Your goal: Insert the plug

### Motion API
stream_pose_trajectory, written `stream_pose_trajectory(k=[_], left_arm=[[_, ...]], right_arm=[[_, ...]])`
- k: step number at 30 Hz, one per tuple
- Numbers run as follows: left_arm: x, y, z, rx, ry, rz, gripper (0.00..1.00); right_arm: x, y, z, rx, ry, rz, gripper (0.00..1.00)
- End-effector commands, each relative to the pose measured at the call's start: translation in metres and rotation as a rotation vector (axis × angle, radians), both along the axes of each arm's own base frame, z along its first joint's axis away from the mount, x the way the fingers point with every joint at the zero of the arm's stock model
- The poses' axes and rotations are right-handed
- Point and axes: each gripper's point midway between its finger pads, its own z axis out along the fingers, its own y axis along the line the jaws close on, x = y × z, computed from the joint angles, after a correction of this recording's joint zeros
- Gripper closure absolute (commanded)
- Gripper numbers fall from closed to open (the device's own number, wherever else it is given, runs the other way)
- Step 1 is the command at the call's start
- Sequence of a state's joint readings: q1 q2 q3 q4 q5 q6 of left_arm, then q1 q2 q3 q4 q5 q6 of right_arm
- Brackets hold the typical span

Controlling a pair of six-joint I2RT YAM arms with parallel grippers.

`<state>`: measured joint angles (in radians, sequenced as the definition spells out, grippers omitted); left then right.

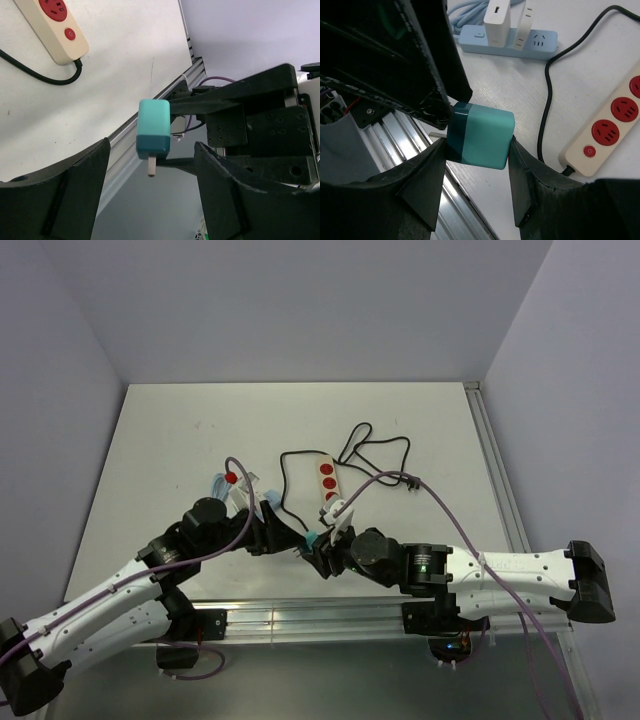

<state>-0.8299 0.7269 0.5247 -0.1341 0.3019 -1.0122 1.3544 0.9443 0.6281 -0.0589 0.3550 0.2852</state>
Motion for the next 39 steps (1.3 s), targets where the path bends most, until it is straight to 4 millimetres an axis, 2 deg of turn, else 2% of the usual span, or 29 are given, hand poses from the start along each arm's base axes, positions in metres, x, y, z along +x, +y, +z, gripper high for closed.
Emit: stream_pose_trajectory(k=[1, 3, 10, 17, 20, 21, 22, 23, 24, 26, 27, 32, 36, 38, 39], left_arm=[[0.001, -0.004, 0.011, -0.045, -0.025, -0.011, 0.27], [0.000, -0.005, 0.011, -0.050, -0.022, -0.016, 0.28], [-0.006, -0.008, 0.013, -0.079, -0.014, -0.050, 0.44], [-0.009, -0.008, 0.013, -0.093, -0.012, -0.058, 0.44], [-0.010, -0.009, 0.012, -0.096, -0.006, -0.069, 0.49], [-0.010, -0.009, 0.012, -0.094, -0.004, -0.069, 0.52], [-0.009, -0.009, 0.011, -0.093, -0.006, -0.066, 0.63], [-0.008, -0.009, 0.012, -0.091, -0.010, -0.058, 0.69], [-0.007, -0.008, 0.011, -0.086, -0.010, -0.051, 0.82], [-0.005, -0.007, 0.012, -0.081, -0.017, -0.037, 0.95], [-0.002, -0.005, 0.012, -0.075, -0.025, -0.019, 1.00], [0.007, 0.004, 0.016, -0.051, -0.062, 0.046, 1.00], [0.007, 0.015, 0.029, -0.059, -0.157, 0.070, 1.00], [0.002, 0.016, 0.034, -0.078, -0.196, 0.044, 1.00], [-0.001, 0.019, 0.041, -0.096, -0.232, 0.033, 1.00]], right_arm=[[0.002, 0.010, 0.041, 0.096, -0.070, -0.010, 1.00], [0.000, 0.011, 0.043, 0.101, -0.069, -0.008, 1.00], [0.001, 0.011, 0.049, 0.113, -0.075, -0.033, 1.00], [0.004, 0.015, 0.049, 0.098, -0.084, -0.044, 1.00], [0.003, 0.018, 0.053, 0.103, -0.083, -0.038, 1.00], [0.003, 0.019, 0.053, 0.106, -0.081, -0.034, 0.96], [0.002, 0.020, 0.054, 0.106, -0.078, -0.027, 0.93], [0.002, 0.020, 0.054, 0.107, -0.077, -0.027, 0.90], [0.001, 0.020, 0.055, 0.114, -0.072, -0.026, 0.82], [0.000, 0.019, 0.052, 0.112, -0.069, -0.029, 0.70], [0.000, 0.017, 0.053, 0.119, -0.062, -0.035, 0.58], [-0.006, 0.004, 0.049, 0.134, -0.005, -0.050, 0.34], [-0.021, -0.003, 0.047, 0.172, 0.091, -0.005, 0.27], [-0.026, -0.008, 0.049, 0.204, 0.156, 0.005, 0.27], [-0.021, -0.011, 0.050, 0.220, 0.180, -0.008, 0.27]])
